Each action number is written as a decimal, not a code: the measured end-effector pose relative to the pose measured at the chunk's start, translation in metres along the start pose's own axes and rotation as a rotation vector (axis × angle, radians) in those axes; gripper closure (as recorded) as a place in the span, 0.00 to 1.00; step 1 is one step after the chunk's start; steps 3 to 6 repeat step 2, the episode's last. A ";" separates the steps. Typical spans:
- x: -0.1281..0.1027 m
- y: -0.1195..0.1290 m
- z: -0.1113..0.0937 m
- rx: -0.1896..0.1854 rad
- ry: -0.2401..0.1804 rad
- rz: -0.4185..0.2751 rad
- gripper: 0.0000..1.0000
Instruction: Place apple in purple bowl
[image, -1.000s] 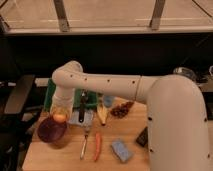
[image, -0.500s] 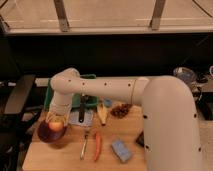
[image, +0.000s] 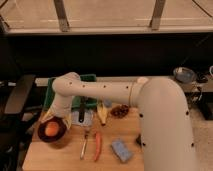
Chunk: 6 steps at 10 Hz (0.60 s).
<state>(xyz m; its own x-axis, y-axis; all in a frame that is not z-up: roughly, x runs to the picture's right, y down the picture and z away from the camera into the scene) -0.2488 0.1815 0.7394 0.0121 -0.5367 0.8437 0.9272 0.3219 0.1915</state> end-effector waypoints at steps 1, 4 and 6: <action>0.001 -0.001 -0.002 0.001 0.019 0.009 0.20; 0.003 -0.001 -0.007 0.004 0.034 0.015 0.20; 0.003 -0.001 -0.007 0.004 0.034 0.015 0.20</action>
